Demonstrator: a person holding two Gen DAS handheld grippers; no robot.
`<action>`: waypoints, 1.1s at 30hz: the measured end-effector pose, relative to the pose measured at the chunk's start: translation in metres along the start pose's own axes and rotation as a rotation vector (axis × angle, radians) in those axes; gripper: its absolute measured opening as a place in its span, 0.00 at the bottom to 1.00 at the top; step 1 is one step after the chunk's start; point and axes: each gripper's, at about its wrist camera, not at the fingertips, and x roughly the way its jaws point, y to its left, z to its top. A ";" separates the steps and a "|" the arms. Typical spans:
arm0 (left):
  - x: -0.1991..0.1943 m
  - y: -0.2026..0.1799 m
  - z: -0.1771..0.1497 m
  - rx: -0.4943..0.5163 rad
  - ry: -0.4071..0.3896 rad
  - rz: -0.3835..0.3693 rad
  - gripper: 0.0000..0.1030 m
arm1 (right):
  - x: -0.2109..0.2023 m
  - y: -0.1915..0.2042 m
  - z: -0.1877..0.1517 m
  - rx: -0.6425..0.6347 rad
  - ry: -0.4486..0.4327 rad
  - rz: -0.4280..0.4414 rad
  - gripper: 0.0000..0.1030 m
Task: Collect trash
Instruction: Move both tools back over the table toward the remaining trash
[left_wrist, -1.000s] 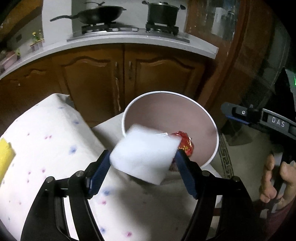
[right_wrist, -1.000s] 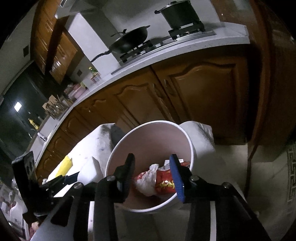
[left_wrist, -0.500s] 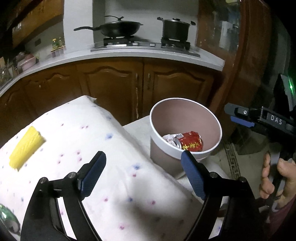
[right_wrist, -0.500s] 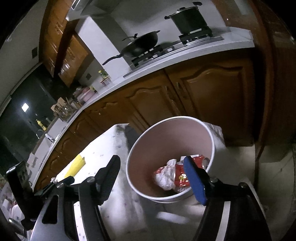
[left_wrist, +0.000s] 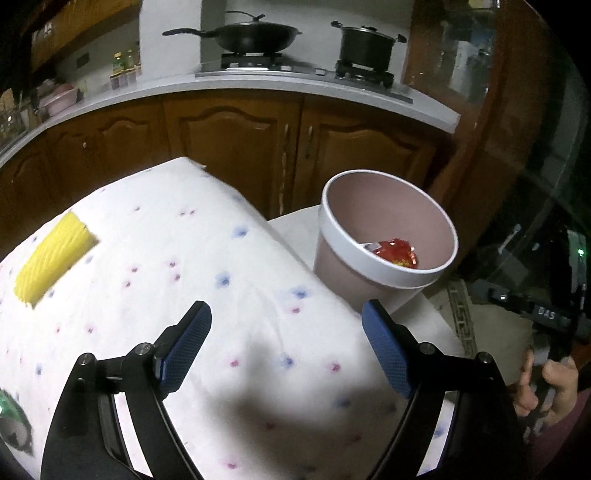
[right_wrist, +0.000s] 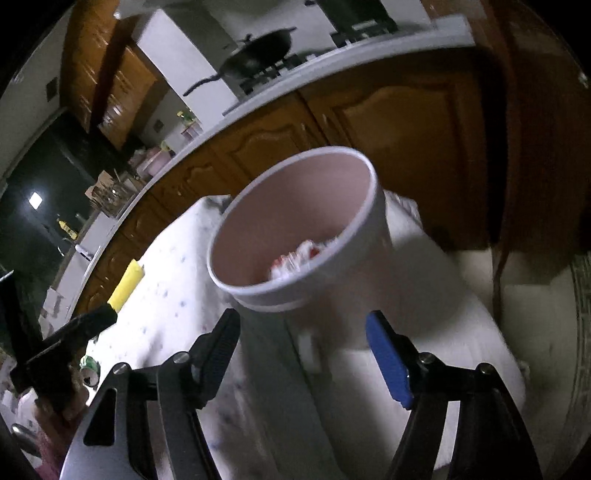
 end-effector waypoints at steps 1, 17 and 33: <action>-0.001 0.005 -0.003 -0.012 0.001 0.011 0.83 | -0.001 -0.003 -0.002 0.011 -0.005 0.004 0.71; -0.088 0.133 -0.053 -0.254 -0.063 0.264 0.83 | -0.024 0.106 0.004 -0.151 -0.088 0.217 0.79; -0.176 0.216 -0.120 -0.370 -0.131 0.471 0.84 | 0.037 0.249 -0.039 -0.286 0.080 0.338 0.84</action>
